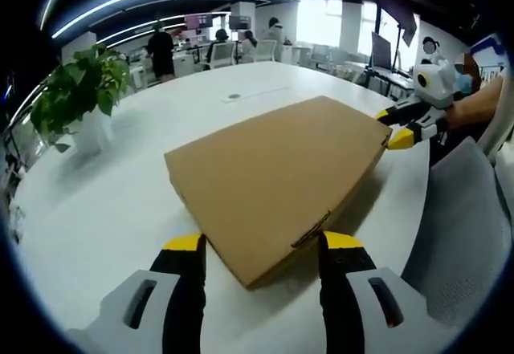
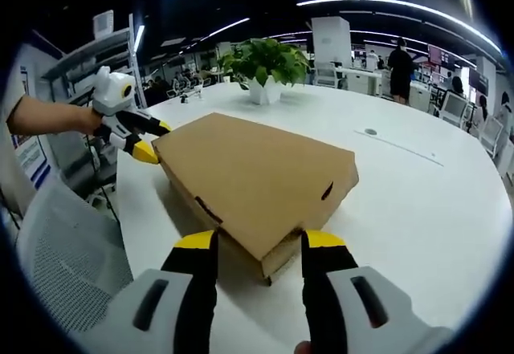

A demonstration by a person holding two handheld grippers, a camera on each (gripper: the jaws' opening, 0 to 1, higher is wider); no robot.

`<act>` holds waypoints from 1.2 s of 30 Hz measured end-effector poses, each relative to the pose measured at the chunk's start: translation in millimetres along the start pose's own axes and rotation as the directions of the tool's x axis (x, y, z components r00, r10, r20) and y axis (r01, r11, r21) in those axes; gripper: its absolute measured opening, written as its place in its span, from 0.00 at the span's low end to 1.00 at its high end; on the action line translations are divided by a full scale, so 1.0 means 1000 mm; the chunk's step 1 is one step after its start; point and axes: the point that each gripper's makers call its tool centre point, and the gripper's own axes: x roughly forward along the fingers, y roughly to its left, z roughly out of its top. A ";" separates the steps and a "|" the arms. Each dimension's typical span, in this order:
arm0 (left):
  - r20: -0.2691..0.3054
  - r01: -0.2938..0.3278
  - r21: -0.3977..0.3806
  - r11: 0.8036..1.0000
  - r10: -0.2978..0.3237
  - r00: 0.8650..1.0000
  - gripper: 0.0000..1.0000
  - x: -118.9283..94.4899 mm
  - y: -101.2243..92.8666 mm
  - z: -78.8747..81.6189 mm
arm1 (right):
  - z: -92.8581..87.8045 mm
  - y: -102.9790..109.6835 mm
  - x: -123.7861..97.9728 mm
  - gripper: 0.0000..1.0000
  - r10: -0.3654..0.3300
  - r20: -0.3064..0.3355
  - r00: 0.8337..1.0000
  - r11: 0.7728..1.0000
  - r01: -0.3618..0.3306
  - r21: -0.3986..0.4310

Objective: Operate the shoe box by opening the lid, removing the specified soft item, and placing it in the target area until the item is outside and the box remains undamaged.

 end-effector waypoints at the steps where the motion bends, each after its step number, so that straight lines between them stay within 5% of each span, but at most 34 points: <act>1: 0.003 -0.004 -0.001 1.000 0.004 1.000 0.56 0.000 0.000 0.000 | 0.000 0.000 0.000 0.38 -0.002 0.003 1.000 1.000 0.002 -0.007; 5: 0.017 -0.001 -0.049 0.999 0.002 1.000 0.60 -0.001 -0.002 0.003 | 0.001 0.000 0.001 0.38 -0.006 0.005 1.000 1.000 0.006 -0.005; 36: 0.126 -0.072 -0.026 0.997 0.075 0.989 0.69 -0.024 -0.008 0.039 | 0.035 0.007 -0.020 0.44 0.003 0.098 0.995 0.996 0.006 -0.086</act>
